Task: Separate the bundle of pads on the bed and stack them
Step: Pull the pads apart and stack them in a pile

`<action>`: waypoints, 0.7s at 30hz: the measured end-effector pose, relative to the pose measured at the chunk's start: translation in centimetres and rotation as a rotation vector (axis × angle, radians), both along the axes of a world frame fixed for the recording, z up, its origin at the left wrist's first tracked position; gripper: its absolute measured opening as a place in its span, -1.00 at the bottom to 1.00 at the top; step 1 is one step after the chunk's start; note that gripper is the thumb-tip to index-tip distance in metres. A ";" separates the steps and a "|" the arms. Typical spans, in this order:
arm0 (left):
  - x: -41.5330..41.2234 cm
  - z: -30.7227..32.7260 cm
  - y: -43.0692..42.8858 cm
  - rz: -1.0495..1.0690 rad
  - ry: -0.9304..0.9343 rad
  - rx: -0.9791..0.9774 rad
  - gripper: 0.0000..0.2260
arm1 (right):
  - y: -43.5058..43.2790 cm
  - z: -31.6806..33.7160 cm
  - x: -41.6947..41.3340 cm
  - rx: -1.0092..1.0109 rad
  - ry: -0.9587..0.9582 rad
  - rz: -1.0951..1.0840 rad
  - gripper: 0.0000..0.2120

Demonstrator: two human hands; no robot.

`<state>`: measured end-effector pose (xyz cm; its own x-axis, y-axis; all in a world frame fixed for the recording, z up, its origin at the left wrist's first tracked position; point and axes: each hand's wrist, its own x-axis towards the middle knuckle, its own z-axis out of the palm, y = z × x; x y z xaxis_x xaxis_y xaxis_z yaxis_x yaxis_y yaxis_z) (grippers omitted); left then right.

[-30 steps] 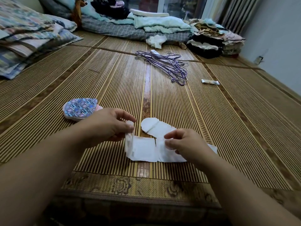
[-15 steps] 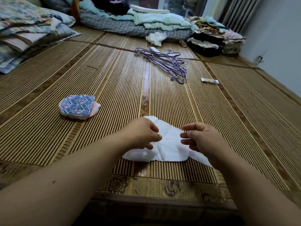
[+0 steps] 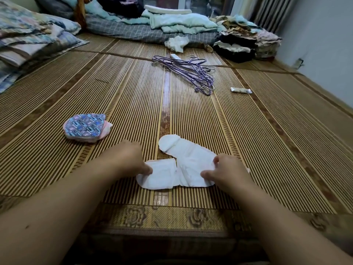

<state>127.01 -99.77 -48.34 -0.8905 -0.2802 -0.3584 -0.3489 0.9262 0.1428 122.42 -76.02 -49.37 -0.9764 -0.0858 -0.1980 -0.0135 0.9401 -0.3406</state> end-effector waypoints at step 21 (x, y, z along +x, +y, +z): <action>1.6 2.2 2.5 0.237 0.139 1.151 -0.89 | -2.1 4.2 2.8 -0.842 -0.092 0.052 -0.88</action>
